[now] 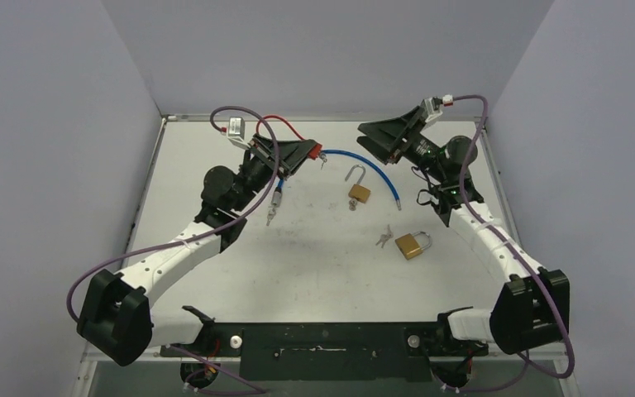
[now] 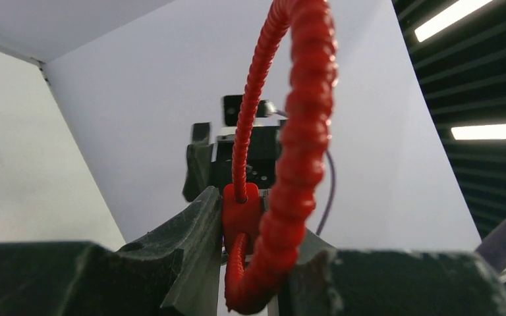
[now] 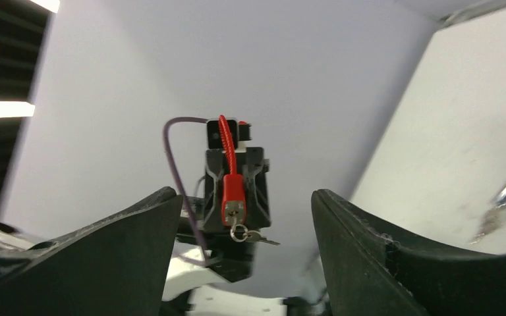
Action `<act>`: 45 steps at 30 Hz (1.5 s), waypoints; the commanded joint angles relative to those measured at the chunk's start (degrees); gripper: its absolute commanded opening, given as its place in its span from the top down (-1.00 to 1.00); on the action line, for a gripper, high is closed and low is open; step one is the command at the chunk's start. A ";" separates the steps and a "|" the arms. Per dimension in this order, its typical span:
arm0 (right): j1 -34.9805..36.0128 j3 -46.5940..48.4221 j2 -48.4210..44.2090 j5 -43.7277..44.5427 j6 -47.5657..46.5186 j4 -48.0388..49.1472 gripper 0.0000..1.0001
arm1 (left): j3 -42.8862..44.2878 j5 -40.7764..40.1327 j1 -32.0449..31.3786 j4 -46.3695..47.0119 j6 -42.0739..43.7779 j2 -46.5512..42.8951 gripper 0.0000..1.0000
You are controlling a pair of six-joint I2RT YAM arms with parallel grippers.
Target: Unlock with the key
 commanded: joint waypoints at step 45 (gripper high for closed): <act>38.30 22.14 -1.30 44.80 -112.85 -53.63 0.81 | 4.31 5.67 4.46 -26.44 -6.29 -7.80 1.00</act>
